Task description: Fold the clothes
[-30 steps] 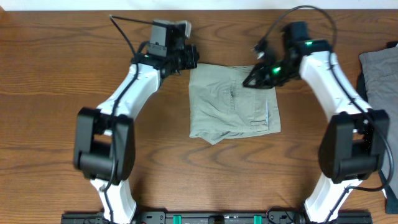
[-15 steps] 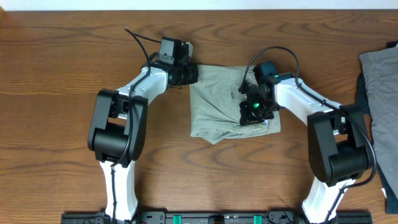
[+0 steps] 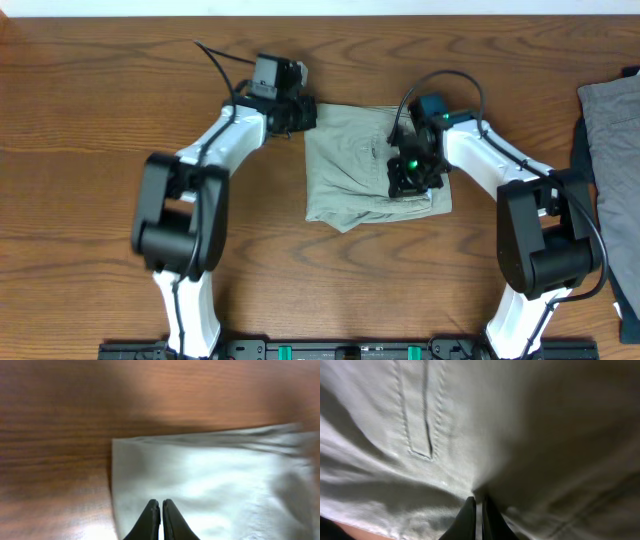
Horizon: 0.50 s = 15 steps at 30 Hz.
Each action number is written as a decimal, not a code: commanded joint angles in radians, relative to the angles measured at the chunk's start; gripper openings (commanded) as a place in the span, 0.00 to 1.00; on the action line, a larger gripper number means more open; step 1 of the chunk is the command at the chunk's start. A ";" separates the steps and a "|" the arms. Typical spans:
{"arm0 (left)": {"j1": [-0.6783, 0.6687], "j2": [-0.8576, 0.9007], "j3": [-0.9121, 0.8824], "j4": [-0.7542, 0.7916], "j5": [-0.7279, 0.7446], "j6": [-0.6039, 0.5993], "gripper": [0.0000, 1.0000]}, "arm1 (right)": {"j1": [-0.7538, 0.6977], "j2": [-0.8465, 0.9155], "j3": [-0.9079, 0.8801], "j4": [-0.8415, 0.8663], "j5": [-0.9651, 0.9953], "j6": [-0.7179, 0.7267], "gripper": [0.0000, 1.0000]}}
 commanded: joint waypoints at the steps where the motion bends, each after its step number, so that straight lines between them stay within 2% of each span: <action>1: 0.002 -0.151 0.018 -0.082 -0.005 -0.019 0.07 | -0.015 0.004 0.093 -0.053 0.016 0.009 0.05; 7: 0.001 -0.224 0.018 -0.317 -0.005 -0.019 0.06 | -0.042 0.004 0.177 -0.097 0.028 -0.002 0.06; 9: -0.001 -0.224 0.015 -0.390 -0.005 -0.027 0.06 | -0.063 0.004 0.201 -0.097 0.028 -0.002 0.14; 11: -0.014 -0.224 0.004 -0.426 -0.005 -0.026 0.06 | -0.089 0.004 0.221 -0.090 0.028 -0.015 0.18; 15: -0.069 -0.224 -0.010 -0.490 -0.005 -0.026 0.06 | -0.144 0.008 0.225 0.004 0.036 -0.028 0.18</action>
